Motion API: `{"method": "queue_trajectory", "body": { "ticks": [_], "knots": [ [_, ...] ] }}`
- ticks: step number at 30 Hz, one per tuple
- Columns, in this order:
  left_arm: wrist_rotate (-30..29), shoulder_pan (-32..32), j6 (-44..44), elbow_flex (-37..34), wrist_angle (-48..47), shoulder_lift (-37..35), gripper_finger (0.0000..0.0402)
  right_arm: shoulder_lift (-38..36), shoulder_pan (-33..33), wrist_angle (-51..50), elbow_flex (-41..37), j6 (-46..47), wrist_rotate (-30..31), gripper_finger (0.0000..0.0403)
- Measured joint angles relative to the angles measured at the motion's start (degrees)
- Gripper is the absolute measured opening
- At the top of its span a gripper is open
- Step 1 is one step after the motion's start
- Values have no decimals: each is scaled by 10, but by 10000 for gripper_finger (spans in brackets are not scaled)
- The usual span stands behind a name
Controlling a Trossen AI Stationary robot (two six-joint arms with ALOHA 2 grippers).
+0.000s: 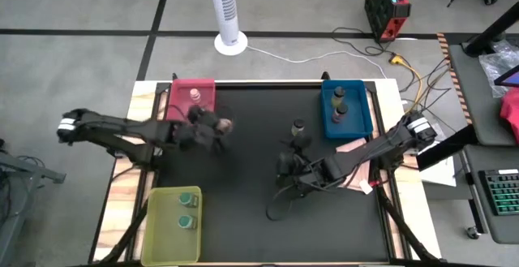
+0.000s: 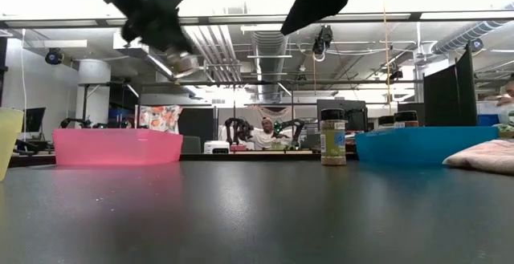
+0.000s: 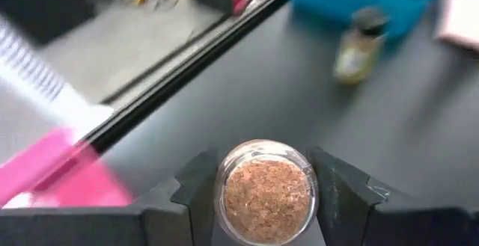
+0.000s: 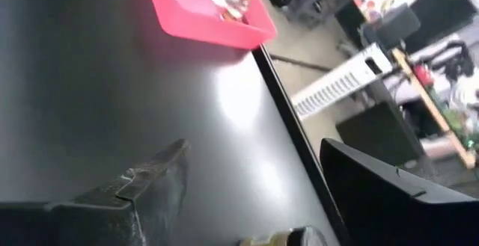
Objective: Sort spices by type
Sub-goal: Put the brown seasoning into the pink bin
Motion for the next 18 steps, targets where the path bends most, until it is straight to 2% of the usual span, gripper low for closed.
{"method": "queue_trajectory", "body": {
  "ticks": [4, 9, 12, 18],
  "knots": [
    [52, 76, -17, 0, -98, -50, 154, -3, -9, -8, -3, 11, -14, 273],
    [145, 182, 6, 0, -159, -82, 154, -4, -33, -5, -8, 10, -47, 260],
    [166, 238, 7, 0, -188, -88, 154, -4, -48, -7, -14, 3, -64, 253],
    [260, 347, 41, 0, -215, -70, 154, -4, -76, -6, -23, 0, -106, 240]
  ]
}}
